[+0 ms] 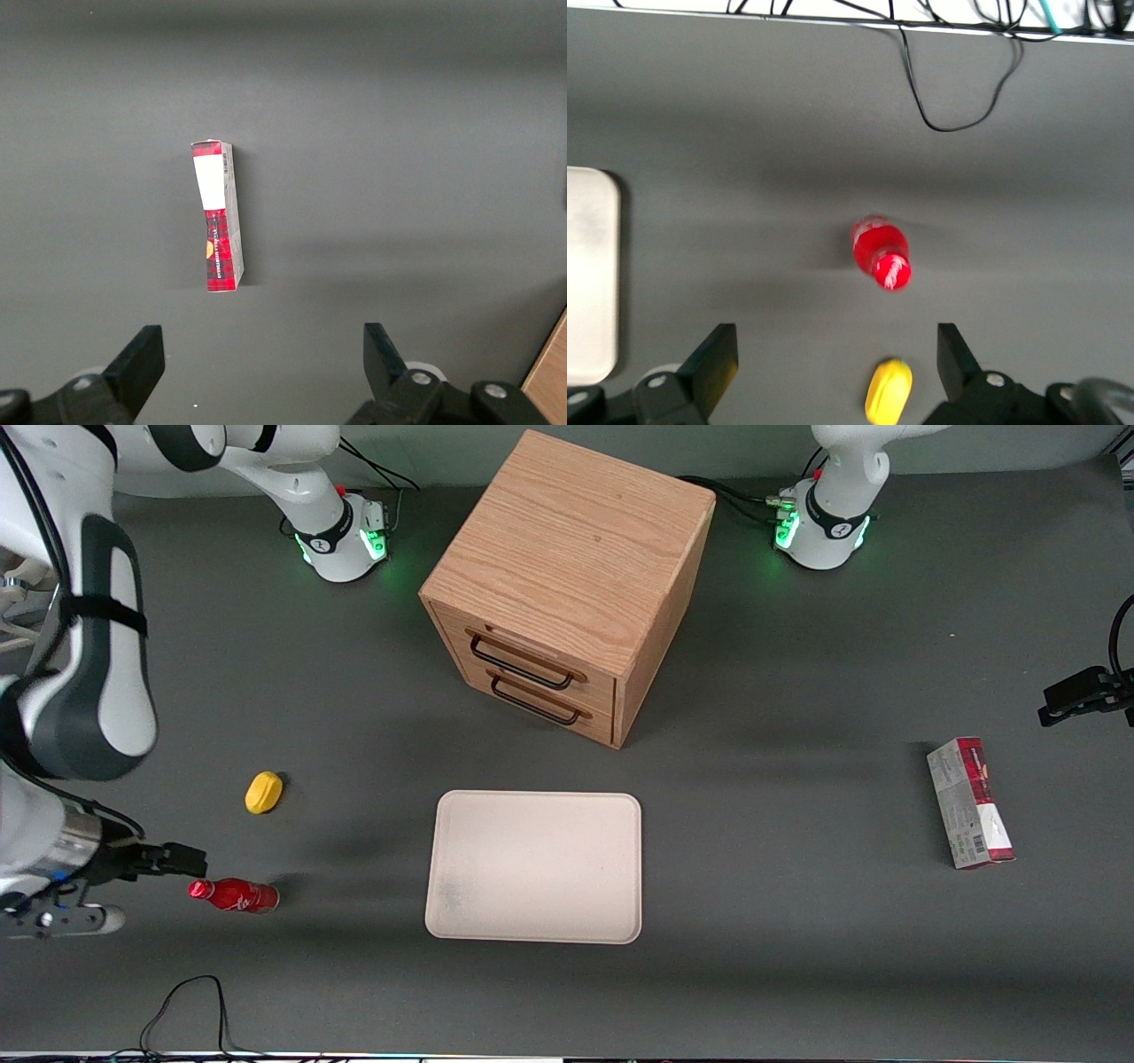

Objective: Place coke bottle on tray
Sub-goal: 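Close the right gripper around the red Coca-Cola bottle's body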

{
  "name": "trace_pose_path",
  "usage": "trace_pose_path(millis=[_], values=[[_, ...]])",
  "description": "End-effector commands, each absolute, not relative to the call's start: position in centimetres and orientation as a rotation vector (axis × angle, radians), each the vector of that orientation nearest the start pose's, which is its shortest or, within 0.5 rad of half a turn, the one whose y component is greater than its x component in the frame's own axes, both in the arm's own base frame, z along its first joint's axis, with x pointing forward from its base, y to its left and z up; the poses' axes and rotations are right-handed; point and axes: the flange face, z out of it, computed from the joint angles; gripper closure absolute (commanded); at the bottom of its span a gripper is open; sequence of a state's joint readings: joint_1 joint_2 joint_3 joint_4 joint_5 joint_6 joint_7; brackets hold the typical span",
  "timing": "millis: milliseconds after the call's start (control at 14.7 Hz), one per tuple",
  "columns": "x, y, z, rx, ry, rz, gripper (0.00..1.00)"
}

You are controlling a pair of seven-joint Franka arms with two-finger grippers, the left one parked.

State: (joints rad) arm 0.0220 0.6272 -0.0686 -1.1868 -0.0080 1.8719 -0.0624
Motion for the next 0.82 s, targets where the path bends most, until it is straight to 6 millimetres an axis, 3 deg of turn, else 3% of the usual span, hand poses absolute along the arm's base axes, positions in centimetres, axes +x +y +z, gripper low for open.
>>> trace_pose_path(millis=[0, 272, 748], values=[[75.0, -3.4, 40.7, -3.172, -0.104, -0.092, 0.01], [75.2, -4.5, 37.7, -3.174, -0.134, -0.117, 0.01], [75.3, -4.4, 33.3, -3.172, -0.142, -0.098, 0.04]])
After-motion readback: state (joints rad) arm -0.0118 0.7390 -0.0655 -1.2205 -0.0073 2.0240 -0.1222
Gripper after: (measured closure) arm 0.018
